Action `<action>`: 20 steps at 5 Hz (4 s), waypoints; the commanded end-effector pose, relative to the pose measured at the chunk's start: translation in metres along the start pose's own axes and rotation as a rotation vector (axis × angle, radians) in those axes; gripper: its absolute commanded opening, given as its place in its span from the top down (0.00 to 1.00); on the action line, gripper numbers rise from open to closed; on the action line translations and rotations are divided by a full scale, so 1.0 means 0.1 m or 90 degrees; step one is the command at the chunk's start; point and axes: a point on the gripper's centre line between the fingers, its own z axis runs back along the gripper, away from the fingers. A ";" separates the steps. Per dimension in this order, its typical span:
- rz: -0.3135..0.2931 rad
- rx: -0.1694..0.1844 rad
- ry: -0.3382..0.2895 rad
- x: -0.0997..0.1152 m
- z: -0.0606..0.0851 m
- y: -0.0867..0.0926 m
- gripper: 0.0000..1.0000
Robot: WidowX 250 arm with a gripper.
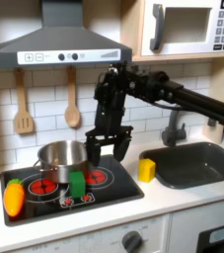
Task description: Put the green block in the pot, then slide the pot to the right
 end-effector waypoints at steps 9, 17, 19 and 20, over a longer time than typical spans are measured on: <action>-0.097 -0.050 0.037 0.55 -0.55 0.16 0.00; -0.113 -0.049 0.078 0.59 -0.83 0.10 0.00; -0.123 -0.057 0.095 0.57 -0.93 0.04 0.00; -0.120 -0.057 0.101 0.57 -0.96 0.05 0.00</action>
